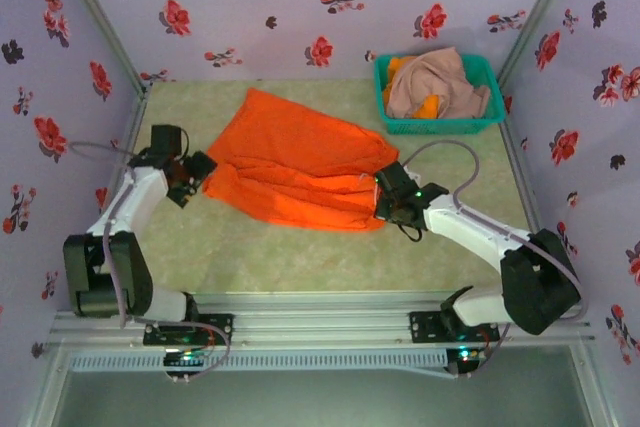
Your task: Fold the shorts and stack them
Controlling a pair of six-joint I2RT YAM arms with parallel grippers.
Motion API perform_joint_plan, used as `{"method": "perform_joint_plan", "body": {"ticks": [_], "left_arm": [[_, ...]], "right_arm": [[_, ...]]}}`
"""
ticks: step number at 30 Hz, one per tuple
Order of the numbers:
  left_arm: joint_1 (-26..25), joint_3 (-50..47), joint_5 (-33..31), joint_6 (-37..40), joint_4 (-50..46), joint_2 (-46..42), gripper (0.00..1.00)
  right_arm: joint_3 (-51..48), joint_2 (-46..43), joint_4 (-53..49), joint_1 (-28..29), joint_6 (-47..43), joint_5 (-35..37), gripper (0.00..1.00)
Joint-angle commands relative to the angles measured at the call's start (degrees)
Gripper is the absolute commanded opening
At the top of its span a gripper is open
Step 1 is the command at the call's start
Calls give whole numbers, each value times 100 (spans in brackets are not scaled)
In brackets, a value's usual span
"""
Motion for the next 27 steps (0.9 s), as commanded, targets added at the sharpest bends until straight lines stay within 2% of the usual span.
{"method": "perform_joint_plan", "body": {"ticks": [1, 6, 19, 27], "left_arm": [[-19, -788, 665, -649, 420, -227, 77], [-19, -1169, 970, -701, 1071, -140, 62], [-17, -1024, 1010, -449, 1873, 639, 44], [-10, -940, 978, -296, 2095, 761, 37]], "right_arm": [[-21, 63, 166, 19, 98, -86, 0], [-30, 70, 170, 19, 88, -81, 0], [-87, -67, 45, 19, 70, -36, 0], [-111, -145, -14, 19, 61, -9, 0]]}}
